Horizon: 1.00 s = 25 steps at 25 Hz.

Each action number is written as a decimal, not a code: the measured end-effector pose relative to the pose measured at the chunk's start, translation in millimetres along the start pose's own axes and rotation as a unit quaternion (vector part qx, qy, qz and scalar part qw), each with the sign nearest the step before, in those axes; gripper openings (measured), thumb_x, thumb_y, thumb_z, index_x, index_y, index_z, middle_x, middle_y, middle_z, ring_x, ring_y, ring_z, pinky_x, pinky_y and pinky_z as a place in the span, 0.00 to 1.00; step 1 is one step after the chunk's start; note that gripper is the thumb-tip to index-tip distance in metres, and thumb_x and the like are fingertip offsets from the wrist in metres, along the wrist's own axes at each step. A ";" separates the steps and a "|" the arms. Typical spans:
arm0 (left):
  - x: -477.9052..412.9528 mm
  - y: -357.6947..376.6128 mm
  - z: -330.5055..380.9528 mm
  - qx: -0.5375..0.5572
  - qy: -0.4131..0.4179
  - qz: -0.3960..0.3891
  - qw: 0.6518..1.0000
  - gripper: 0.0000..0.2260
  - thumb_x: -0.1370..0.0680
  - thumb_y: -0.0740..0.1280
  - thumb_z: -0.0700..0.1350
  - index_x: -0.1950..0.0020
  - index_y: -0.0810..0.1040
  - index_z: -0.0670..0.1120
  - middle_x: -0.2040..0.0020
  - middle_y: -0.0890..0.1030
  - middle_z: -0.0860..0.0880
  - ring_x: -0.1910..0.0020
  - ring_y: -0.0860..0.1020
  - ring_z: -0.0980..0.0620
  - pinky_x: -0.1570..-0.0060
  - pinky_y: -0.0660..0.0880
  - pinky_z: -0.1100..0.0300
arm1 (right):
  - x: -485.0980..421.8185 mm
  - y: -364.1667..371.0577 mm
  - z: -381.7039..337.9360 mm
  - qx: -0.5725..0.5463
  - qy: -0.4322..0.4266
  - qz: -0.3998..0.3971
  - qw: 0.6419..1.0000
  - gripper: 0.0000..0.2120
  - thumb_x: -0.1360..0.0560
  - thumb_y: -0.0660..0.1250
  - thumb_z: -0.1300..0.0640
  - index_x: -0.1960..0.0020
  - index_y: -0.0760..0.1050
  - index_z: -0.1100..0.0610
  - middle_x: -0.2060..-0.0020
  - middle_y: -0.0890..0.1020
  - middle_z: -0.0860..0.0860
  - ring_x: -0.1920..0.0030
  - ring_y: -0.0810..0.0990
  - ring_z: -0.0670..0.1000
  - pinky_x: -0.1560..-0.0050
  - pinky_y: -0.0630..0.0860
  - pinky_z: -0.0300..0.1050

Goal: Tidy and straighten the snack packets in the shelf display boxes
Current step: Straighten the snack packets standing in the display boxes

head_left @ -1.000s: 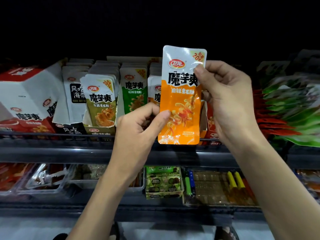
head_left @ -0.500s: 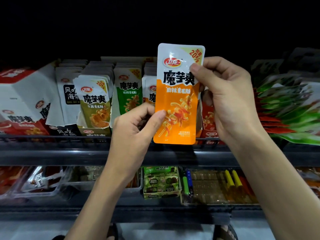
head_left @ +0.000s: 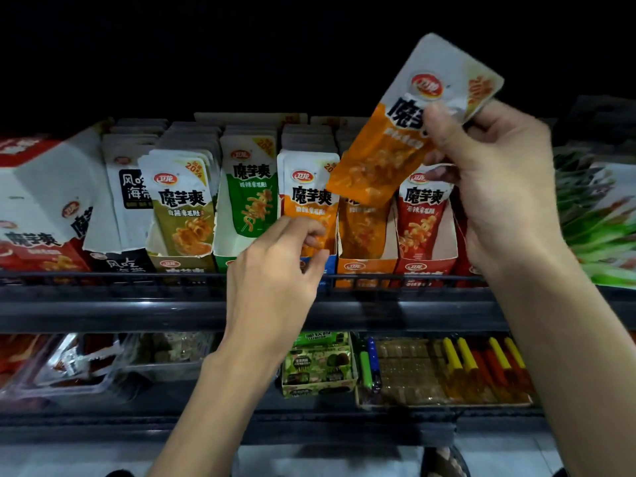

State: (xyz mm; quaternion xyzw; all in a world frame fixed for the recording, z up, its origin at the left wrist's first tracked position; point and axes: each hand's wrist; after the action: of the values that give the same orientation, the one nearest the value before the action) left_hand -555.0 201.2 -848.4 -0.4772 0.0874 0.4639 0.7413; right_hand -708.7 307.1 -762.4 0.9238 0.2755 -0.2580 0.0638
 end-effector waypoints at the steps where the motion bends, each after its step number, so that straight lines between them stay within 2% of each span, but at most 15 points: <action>1: 0.0 1.4 0.5 -0.014 0.006 -0.007 1.000 0.08 0.24 0.70 0.48 0.46 0.78 0.54 0.51 0.79 0.59 0.59 0.75 0.60 0.62 0.74 0.60 | -1.5 -2.8 4.4 0.009 -0.012 0.007 1.000 0.10 0.22 0.69 0.52 0.44 0.81 0.56 0.52 0.86 0.53 0.54 0.83 0.53 0.56 0.79 0.50; 3: 0.3 3.9 2.6 -0.029 0.021 -0.028 0.999 0.08 0.23 0.70 0.49 0.45 0.79 0.54 0.48 0.79 0.58 0.52 0.78 0.56 0.59 0.77 0.56 | -2.0 -4.5 12.8 0.033 -0.026 0.009 0.999 0.11 0.21 0.69 0.53 0.42 0.80 0.57 0.51 0.85 0.51 0.54 0.82 0.48 0.57 0.77 0.43; 6: 0.8 8.3 4.9 -0.050 0.042 -0.056 0.996 0.09 0.23 0.69 0.51 0.44 0.79 0.55 0.46 0.78 0.58 0.48 0.77 0.55 0.60 0.76 0.57 | 1.8 -4.2 25.6 0.075 -0.033 -0.004 0.997 0.13 0.21 0.68 0.54 0.39 0.77 0.57 0.48 0.84 0.48 0.49 0.82 0.44 0.54 0.77 0.38; 10: 0.2 11.9 5.7 -0.080 0.038 -0.076 0.993 0.08 0.23 0.68 0.52 0.44 0.80 0.56 0.47 0.77 0.59 0.48 0.73 0.56 0.61 0.69 0.61 | 7.1 1.8 40.6 0.187 -0.030 -0.028 0.982 0.09 0.22 0.69 0.50 0.43 0.77 0.47 0.50 0.83 0.40 0.48 0.81 0.37 0.47 0.81 0.42; 13: 0.2 11.6 5.1 -0.086 0.021 -0.089 0.992 0.07 0.22 0.67 0.52 0.46 0.80 0.57 0.47 0.76 0.60 0.48 0.72 0.57 0.59 0.67 0.61 | 7.6 8.5 53.3 0.266 -0.005 -0.066 0.962 0.07 0.23 0.70 0.50 0.47 0.78 0.51 0.54 0.83 0.42 0.52 0.82 0.42 0.49 0.82 0.50; 15: 0.6 11.7 4.1 -0.088 0.020 -0.090 0.992 0.06 0.22 0.67 0.52 0.46 0.80 0.58 0.48 0.76 0.60 0.48 0.71 0.57 0.59 0.66 0.61 | 6.4 11.3 61.1 0.303 0.015 -0.068 0.951 0.11 0.24 0.72 0.53 0.45 0.75 0.55 0.58 0.80 0.44 0.56 0.81 0.45 0.51 0.81 0.54; 17: 0.8 12.1 3.2 -0.082 0.017 -0.092 0.992 0.06 0.22 0.67 0.52 0.46 0.80 0.57 0.48 0.76 0.61 0.48 0.72 0.58 0.59 0.66 0.61 | 7.2 14.2 63.9 0.309 0.012 -0.072 0.948 0.20 0.25 0.73 0.60 0.37 0.70 0.53 0.58 0.77 0.45 0.58 0.79 0.45 0.52 0.80 0.53; 20: 0.5 12.2 1.8 -0.065 0.016 -0.094 0.993 0.06 0.22 0.67 0.52 0.47 0.80 0.57 0.48 0.76 0.61 0.48 0.72 0.58 0.58 0.68 0.61 | 10.7 17.8 65.9 0.325 -0.015 -0.096 0.941 0.37 0.26 0.73 0.65 0.26 0.59 0.46 0.45 0.76 0.51 0.50 0.77 0.47 0.52 0.76 0.39; 22: 0.5 12.1 1.0 -0.062 0.019 -0.095 0.993 0.06 0.22 0.66 0.52 0.46 0.80 0.57 0.48 0.76 0.61 0.48 0.72 0.58 0.58 0.69 0.61 | 10.6 19.1 69.0 0.369 -0.037 -0.099 0.923 0.39 0.27 0.73 0.66 0.25 0.58 0.44 0.40 0.72 0.51 0.50 0.75 0.45 0.58 0.68 0.30; 25: 0.6 12.0 0.4 -0.058 0.023 -0.096 0.993 0.07 0.22 0.66 0.52 0.46 0.80 0.56 0.48 0.76 0.60 0.47 0.73 0.57 0.57 0.71 0.60 | 9.7 20.6 72.7 0.410 -0.055 -0.089 0.906 0.39 0.28 0.75 0.66 0.26 0.61 0.45 0.37 0.67 0.51 0.54 0.71 0.43 0.64 0.65 0.28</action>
State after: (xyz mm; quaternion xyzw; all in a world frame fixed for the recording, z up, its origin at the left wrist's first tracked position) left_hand -564.1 203.2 -856.1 -0.5357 0.0309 0.3837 0.7516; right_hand -722.7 275.5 -830.3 0.8245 0.2230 -0.4030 -0.3288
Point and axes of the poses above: each hand's wrist, its own x-axis away from the middle knuckle, its own y-axis out of the palm, z = x × y
